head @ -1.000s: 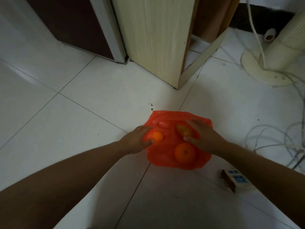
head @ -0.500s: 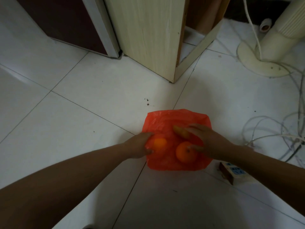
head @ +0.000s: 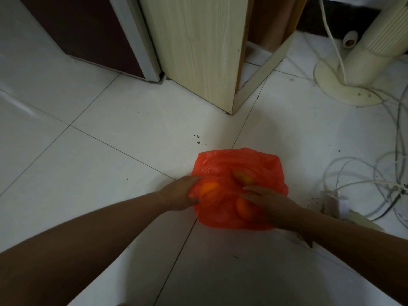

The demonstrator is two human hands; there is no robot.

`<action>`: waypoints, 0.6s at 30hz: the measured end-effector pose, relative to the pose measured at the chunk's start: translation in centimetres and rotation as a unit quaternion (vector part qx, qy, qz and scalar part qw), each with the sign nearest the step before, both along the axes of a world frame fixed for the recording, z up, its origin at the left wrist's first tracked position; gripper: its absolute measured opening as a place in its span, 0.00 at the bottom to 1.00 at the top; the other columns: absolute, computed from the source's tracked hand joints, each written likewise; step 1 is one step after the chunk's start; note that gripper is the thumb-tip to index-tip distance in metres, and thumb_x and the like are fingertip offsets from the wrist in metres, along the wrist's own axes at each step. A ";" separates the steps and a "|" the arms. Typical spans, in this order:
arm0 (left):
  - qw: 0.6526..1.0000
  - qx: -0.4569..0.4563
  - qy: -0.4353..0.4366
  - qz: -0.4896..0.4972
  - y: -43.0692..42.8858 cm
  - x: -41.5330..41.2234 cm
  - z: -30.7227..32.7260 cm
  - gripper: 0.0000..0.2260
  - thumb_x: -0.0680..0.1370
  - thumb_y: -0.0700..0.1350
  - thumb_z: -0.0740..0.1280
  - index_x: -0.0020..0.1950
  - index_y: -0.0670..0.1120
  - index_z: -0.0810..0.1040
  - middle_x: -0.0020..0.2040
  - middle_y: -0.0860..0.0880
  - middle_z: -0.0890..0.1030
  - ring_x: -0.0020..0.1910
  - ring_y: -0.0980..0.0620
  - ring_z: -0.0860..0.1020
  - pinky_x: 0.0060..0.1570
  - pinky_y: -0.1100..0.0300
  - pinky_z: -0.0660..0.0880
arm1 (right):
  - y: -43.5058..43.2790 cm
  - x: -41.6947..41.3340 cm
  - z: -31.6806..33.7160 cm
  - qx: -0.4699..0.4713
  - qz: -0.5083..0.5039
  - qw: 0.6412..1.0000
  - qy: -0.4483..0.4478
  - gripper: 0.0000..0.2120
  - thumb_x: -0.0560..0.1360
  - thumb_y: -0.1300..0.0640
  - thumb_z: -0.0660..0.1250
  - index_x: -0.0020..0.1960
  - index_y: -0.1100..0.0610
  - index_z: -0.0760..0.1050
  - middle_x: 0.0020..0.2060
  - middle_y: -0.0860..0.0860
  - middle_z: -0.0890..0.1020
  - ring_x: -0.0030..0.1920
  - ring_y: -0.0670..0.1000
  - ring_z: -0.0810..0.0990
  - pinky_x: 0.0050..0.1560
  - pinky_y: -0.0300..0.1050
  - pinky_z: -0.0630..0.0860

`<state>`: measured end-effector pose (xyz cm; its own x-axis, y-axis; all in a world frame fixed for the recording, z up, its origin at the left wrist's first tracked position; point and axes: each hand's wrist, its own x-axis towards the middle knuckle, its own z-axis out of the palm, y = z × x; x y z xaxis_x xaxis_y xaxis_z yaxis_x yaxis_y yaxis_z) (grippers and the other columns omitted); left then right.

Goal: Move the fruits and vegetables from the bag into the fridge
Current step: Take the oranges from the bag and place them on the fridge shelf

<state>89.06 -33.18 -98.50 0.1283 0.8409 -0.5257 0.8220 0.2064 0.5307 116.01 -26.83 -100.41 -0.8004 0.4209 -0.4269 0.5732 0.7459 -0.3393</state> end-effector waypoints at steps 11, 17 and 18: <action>1.000 0.017 -0.004 -0.002 -0.4 -0.9 1.2 0.27 0.75 0.46 0.69 0.72 0.48 0.64 0.63 0.46 0.74 0.58 0.51 0.73 0.50 0.69 0.64 | 0.1 0.0 0.5 0.012 0.014 1.000 -0.012 0.31 0.75 0.47 0.64 0.74 0.49 0.57 0.76 0.49 0.47 0.73 0.51 0.58 0.70 0.50 0.63; 0.999 0.021 -0.022 0.030 0.1 -1.4 2.8 0.31 0.75 0.48 0.69 0.75 0.49 0.59 0.70 0.47 0.68 0.65 0.50 0.69 0.59 0.70 0.64 | 0.8 -1.7 3.8 0.009 -0.079 0.993 0.089 0.35 0.73 0.42 0.65 0.74 0.48 0.53 0.74 0.48 0.56 0.71 0.49 0.60 0.68 0.44 0.61; 0.998 0.029 -0.035 0.039 0.4 -1.4 3.4 0.30 0.75 0.47 0.68 0.74 0.49 0.60 0.68 0.49 0.68 0.61 0.53 0.70 0.54 0.77 0.64 | 1.0 -2.2 4.4 0.015 -0.092 0.991 0.100 0.35 0.73 0.42 0.66 0.74 0.49 0.54 0.73 0.49 0.58 0.70 0.50 0.61 0.67 0.42 0.62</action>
<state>87.62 -32.79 -95.10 0.0961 0.8784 -0.4681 0.7645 0.2360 0.5999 113.79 -25.79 -96.05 -0.7764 0.5775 -0.2526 0.6237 0.6460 -0.4402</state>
